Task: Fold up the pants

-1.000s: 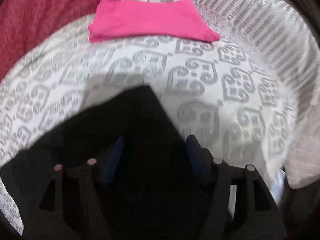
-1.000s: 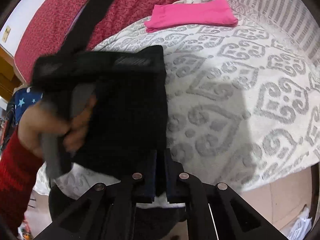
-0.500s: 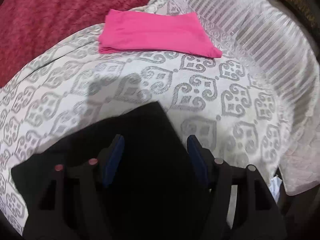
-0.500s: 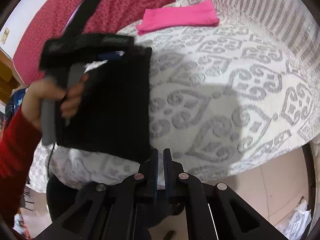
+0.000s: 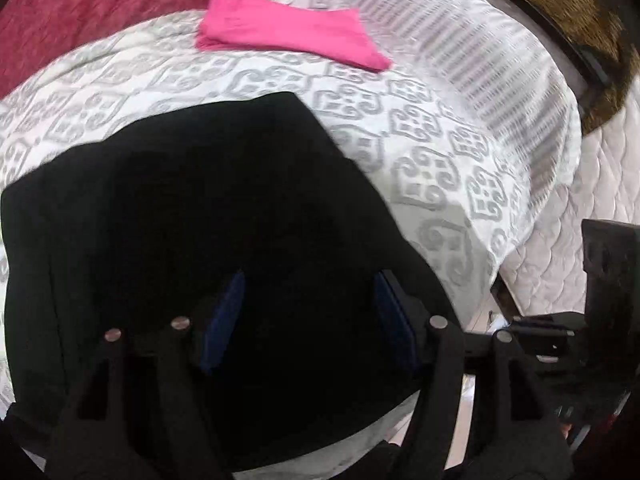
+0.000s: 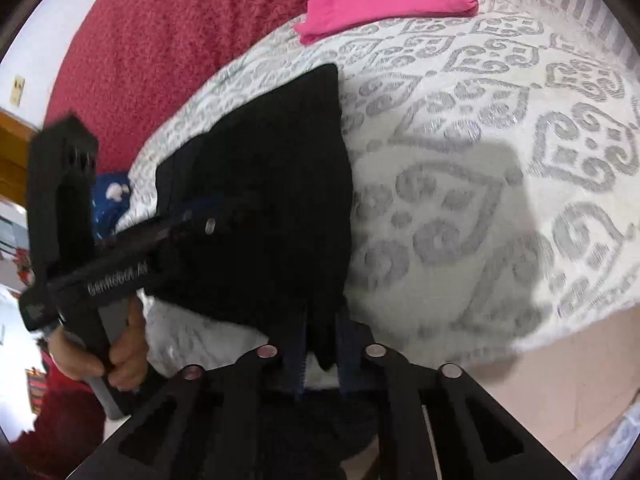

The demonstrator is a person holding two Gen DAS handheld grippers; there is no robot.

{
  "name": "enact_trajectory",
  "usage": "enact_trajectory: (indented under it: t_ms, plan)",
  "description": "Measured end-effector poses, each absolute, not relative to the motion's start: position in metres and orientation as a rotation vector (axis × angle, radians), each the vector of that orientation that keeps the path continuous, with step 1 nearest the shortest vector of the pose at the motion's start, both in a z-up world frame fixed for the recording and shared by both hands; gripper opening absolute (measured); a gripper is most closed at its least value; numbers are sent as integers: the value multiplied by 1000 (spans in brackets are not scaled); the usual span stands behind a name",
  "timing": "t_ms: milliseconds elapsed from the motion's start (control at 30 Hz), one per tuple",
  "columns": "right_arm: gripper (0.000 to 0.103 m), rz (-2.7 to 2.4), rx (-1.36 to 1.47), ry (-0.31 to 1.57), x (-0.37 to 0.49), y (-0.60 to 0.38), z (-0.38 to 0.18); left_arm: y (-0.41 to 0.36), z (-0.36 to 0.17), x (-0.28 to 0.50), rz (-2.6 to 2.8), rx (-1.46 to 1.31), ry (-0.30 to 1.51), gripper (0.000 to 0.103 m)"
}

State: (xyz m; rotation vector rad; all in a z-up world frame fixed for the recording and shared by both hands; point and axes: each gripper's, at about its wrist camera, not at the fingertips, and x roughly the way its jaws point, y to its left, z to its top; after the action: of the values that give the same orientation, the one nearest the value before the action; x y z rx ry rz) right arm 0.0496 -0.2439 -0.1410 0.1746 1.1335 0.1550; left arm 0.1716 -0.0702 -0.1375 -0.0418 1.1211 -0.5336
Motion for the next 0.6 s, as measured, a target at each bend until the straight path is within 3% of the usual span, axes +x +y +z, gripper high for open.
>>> enact_trajectory:
  t_ms: [167, 300, 333, 367, 433, 600]
  plan:
    - [6, 129, 191, 1262, 32, -249, -155, -65, -130, 171, -549, -66, 1135, 67]
    - [10, 74, 139, 1150, 29, -265, -124, -5, -106, 165, -445, -189, 1056, 68]
    - [20, 82, 153, 1116, 32, -268, -114, 19, -101, 163, -397, -226, 1033, 70]
    - [44, 114, 182, 1078, 39, -270, -103, 46, -99, 162, -339, -262, 1014, 77]
    - [78, 162, 222, 1040, 60, -269, -95, 90, -102, 160, -229, -313, 998, 83]
    - [78, 247, 238, 1124, 120, -247, -115, 161, -147, 156, -164, -561, 1141, 83]
